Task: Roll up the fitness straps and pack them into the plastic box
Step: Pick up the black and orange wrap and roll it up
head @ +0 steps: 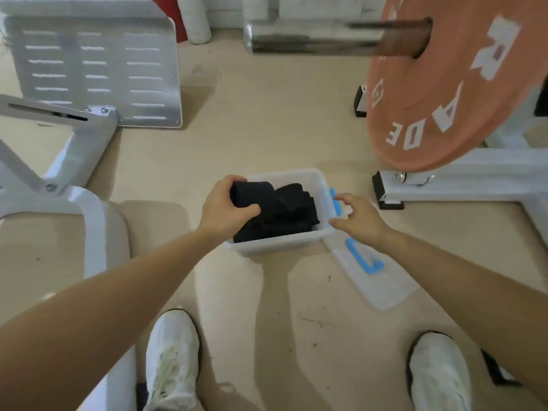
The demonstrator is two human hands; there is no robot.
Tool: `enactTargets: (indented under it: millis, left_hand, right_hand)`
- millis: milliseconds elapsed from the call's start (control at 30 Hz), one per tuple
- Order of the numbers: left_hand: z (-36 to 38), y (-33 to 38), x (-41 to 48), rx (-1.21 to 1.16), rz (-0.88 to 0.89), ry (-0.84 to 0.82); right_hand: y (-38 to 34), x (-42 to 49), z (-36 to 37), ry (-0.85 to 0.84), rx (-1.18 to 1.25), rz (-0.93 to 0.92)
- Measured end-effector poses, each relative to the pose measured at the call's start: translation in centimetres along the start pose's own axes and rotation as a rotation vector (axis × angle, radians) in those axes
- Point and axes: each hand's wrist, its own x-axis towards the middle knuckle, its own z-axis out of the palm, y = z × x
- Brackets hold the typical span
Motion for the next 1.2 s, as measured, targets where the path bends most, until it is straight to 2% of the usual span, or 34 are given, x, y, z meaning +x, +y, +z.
enactTargets:
  millis: [100, 167, 333, 400, 500, 600, 900, 1000, 1100, 1200]
  left_hand:
    - [2.5, -2.9, 2.2, 0.081, 0.039, 0.035]
    - [3.9, -4.3, 3.5, 0.193, 0.115, 0.066]
    - [6.4, -6.8, 5.3, 0.719, 0.313, 0.134]
    - [7.2, -7.2, 5.6, 0.796, 0.362, 0.058]
    - [7.4, -7.6, 5.8, 0.656, 0.349, -0.129]
    - [6.7, -7.8, 5.3, 0.628, 0.370, -0.196]
    - [7.1, -8.1, 3.0, 0.827, 0.582, -0.067]
    - [7.8, -7.7, 2.8, 0.835, 0.567, -0.027]
    - [8.6, -7.5, 2.4, 0.794, 0.507, -0.070]
    - [8.2, -8.2, 1.7, 0.691, 0.454, -0.076]
  right_hand:
    - [2.5, 1.9, 2.7, 0.023, 0.075, 0.013]
    - [3.5, 2.8, 4.1, 0.057, 0.228, 0.025]
    - [4.9, 3.2, 6.6, 0.138, 0.494, 0.042]
    - [5.3, 3.0, 6.9, 0.133, 0.520, 0.034]
    - [5.6, 2.9, 6.9, 0.113, 0.549, 0.039]
    - [5.4, 2.5, 6.6, 0.102, 0.567, 0.037]
    - [5.3, -0.7, 6.9, 0.129, 0.571, 0.095]
    - [5.1, -1.8, 7.4, 0.102, 0.608, 0.136]
    - [5.4, -2.4, 7.0, 0.035, 0.633, 0.109]
    - [6.5, -2.7, 6.5, 0.070, 0.508, 0.043]
